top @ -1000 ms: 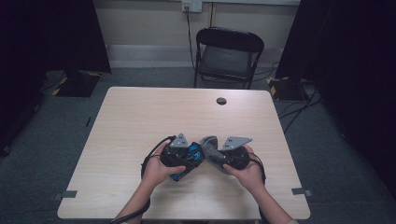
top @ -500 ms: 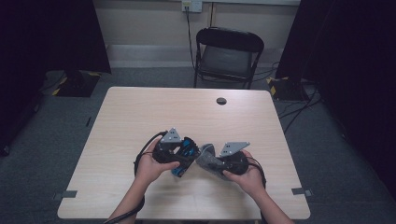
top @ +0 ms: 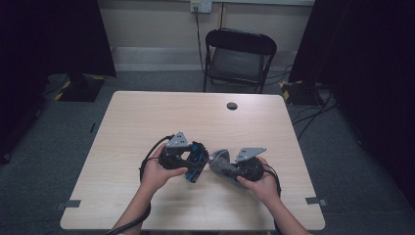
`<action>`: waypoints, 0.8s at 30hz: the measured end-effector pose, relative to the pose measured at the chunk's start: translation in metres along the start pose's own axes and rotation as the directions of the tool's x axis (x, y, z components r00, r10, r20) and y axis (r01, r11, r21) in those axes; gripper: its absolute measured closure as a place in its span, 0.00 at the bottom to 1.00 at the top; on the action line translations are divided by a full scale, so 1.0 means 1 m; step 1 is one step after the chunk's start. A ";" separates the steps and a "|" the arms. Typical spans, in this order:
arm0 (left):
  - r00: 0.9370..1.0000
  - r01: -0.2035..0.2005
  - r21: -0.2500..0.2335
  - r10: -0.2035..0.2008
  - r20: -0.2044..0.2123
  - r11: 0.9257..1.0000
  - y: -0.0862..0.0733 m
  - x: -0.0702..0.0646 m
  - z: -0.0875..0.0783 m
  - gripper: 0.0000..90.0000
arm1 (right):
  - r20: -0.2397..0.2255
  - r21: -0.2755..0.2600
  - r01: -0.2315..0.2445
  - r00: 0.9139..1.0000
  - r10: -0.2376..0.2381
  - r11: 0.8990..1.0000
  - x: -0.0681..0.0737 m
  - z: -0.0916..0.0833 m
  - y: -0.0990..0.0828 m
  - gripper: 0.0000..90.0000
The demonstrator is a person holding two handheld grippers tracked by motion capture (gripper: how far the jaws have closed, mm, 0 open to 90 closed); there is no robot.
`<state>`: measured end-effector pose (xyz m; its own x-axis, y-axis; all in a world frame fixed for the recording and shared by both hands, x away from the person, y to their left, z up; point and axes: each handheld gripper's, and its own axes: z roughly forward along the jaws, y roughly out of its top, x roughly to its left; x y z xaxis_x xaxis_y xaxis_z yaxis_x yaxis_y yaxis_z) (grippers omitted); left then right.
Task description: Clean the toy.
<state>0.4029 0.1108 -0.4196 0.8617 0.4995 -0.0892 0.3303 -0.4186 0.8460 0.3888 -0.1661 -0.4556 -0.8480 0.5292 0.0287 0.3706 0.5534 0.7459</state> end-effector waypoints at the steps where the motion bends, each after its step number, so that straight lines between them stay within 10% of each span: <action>1: 1.000 -0.001 0.001 0.001 0.000 1.000 0.001 0.000 0.000 0.28 | 0.001 -0.002 -0.002 1.000 0.002 1.000 -0.001 -0.001 0.000 0.80; 10: 1.000 -0.003 -0.011 0.003 0.011 1.000 0.006 -0.001 0.000 0.28 | -0.009 -0.128 -0.026 1.000 0.025 0.991 -0.009 -0.023 0.028 0.80; 24: 1.000 -0.009 -0.037 0.010 0.014 0.999 0.014 -0.005 -0.002 0.28 | -0.054 -0.063 0.023 0.998 -0.027 0.998 0.013 0.007 0.030 0.80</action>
<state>0.4023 0.1036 -0.4061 0.8705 0.4842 -0.0884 0.3077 -0.3951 0.8656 0.3916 -0.1384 -0.4378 -0.8767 0.4790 0.0444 0.3259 0.5237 0.7871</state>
